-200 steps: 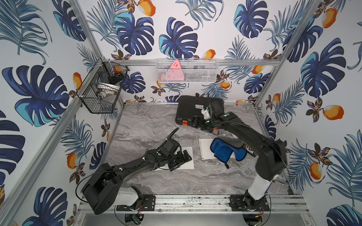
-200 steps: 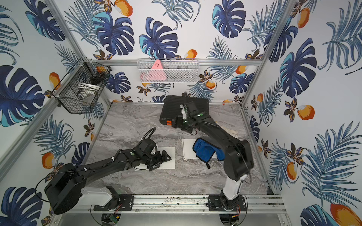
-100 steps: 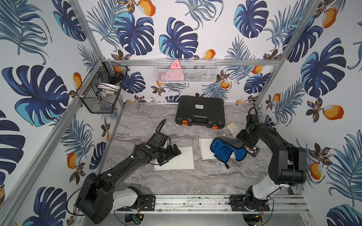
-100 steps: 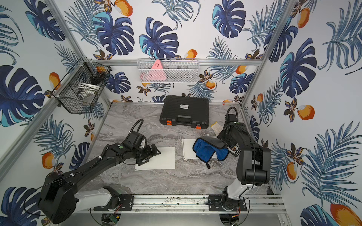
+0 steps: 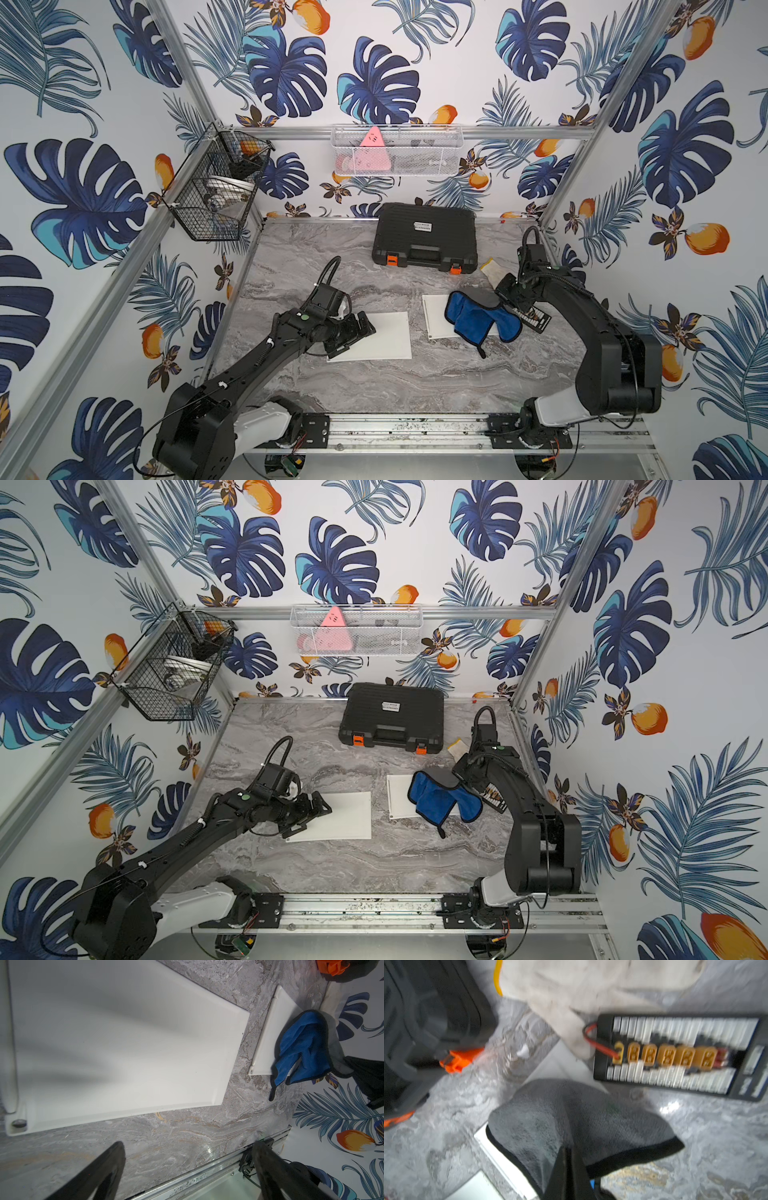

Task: Wipe the drawing tablet
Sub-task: Pick up the cleaning item from the drawing tablet.

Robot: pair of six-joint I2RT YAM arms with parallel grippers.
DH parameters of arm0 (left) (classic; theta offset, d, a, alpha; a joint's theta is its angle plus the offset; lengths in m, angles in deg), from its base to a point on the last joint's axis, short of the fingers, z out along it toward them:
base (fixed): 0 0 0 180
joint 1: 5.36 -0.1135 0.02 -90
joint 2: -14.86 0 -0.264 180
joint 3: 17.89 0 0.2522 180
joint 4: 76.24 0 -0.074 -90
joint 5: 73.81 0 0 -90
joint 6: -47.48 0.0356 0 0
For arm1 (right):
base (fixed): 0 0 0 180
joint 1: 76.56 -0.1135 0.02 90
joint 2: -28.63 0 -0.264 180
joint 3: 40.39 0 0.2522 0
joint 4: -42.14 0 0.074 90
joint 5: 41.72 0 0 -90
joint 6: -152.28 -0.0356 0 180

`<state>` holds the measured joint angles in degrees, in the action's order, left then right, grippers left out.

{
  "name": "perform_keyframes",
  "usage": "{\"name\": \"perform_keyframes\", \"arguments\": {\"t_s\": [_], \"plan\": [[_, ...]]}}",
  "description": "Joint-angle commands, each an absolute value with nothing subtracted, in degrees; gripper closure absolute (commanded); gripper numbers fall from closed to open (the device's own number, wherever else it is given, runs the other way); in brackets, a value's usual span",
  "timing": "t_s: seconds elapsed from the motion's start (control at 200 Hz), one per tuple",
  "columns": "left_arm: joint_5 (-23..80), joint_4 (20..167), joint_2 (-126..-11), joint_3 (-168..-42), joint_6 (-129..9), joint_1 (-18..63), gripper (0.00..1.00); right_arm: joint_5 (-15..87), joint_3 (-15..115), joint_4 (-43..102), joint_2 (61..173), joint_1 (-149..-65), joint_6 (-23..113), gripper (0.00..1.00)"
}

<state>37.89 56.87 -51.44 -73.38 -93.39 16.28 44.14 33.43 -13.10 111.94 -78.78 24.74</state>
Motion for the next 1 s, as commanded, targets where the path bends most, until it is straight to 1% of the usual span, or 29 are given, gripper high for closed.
{"name": "perform_keyframes", "arguments": {"t_s": [0.0, 0.065, 0.13, 0.165, 0.17, 0.235, 0.28, 0.34, 0.4, 0.415, 0.45, 0.51, 0.57, 0.641, 0.671, 0.711, 0.756, 0.816, 0.861, 0.916, 0.996], "plan": [[38.76, 56.89, -51.64, -73.56, -92.09, 15.96, 0.01, 42.51, 30.51, -16.69, 107.19, -83.65, 21.56, 1.0], [38.85, 56.86, -52.15, -73.98, -92.04, 15.92, 0.01, 42.26, 30.13, -17.72, 105.86, -90.17, 19.25, 1.0], [38.84, 56.86, -52.27, -74.31, -92.09, 15.92, 0.01, 43.0, 30.99, -18.47, 105.4, -99.36, 15.84, 1.0], [38.83, 56.86, -52.28, -74.38, -92.07, 15.91, 0.01, 43.38, 31.35, -18.19, 105.27, -103.01, 13.86, 1.0], [38.81, 56.86, -52.28, -74.41, -92.08, 15.95, 0.01, 43.41, 31.41, -18.11, 105.27, -104.55, 13.63, 1.0], [38.7, 56.64, -52.28, -74.62, -92.03, 15.95, 0.01, 43.19, 31.73, -17.94, 106.16, -108.79, 11.49, 1.0], [38.69, 56.51, -52.11, -74.56, -92.09, 15.9, 0.01, 42.56, 31.32, -17.42, 107.1, -108.91, 11.52, 1.0], [38.61, 56.33, -51.69, -74.49, -92.35, 15.91, 0.01, 45.99, 30.94, -17.34, 107.99, -107.23, 14.31, 1.0], [38.52, 56.31, -51.22, -74.19, -92.53, 15.91, 0.01, 47.33, 30.79, -17.13, 109.65, -103.07, 18.54, 1.0], [38.45, 56.32, -51.16, -74.08, -92.52, 15.94, 0.01, 47.14, 30.81, -16.94, 110.2, -100.38, 19.59, 1.0], [38.43, 56.33, -51.05, -73.9, -92.54, 15.91, 0.01, 46.79, 31.06, -16.35, 111.66, -96.97, 21.79, 1.0], [38.34, 56.25, -51.01, -73.67, -92.69, 15.91, 0.01, 46.72, 32.63, -15.95, 114.82, -93.09, 24.99, 1.0], [38.26, 56.28, -50.92, -73.57, -92.75, 15.87, 0.01, 46.63, 34.82, -15.42, 117.52, -91.43, 27.41, 1.0], [38.17, 56.4, -50.96, -73.43, -92.87, 15.91, 0.01, 45.66, 37.32, -14.66, 119.83, -91.33, 29.63, 1.0], [38.17, 56.33, -51.01, -73.57, -92.75, 15.92, 0.01, 44.8, 37.87, -14.35, 120.63, -91.4, 29.99, 0.96], [38.08, 56.26, -51.2, -73.59, -92.51, 15.91, 0.01, 43.83, 37.96, -14.16, 121.85, -91.82, 30.03, 0.89], [38.0, 56.16, -51.55, -73.86, -92.15, 15.87, 0.01, 43.05, 37.93, -13.74, 123.16, -92.78, 30.11, 0.77], [37.75, 55.99, -52.09, -74.22, -91.62, 15.82, 0.01, 43.45, 37.91, -13.54, 124.84, -94.76, 30.2, 0.56], [37.64, 55.79, -52.64, -74.48, -91.15, 15.66, 0.01, 44.32, 39.65, -13.76, 126.0, -96.64, 30.11, 0.44], [37.58, 55.48, -53.49, -74.99, -90.54, 15.02, 0.01, 45.43, 39.4, -13.66, 126.83, -98.95, 29.88, 0.36], [37.73, 54.84, -55.33, -75.65, -89.18, 13.32, 0.01, 46.28, 38.86, -13.12, 127.67, -101.13, 28.93, 0.3]]}}
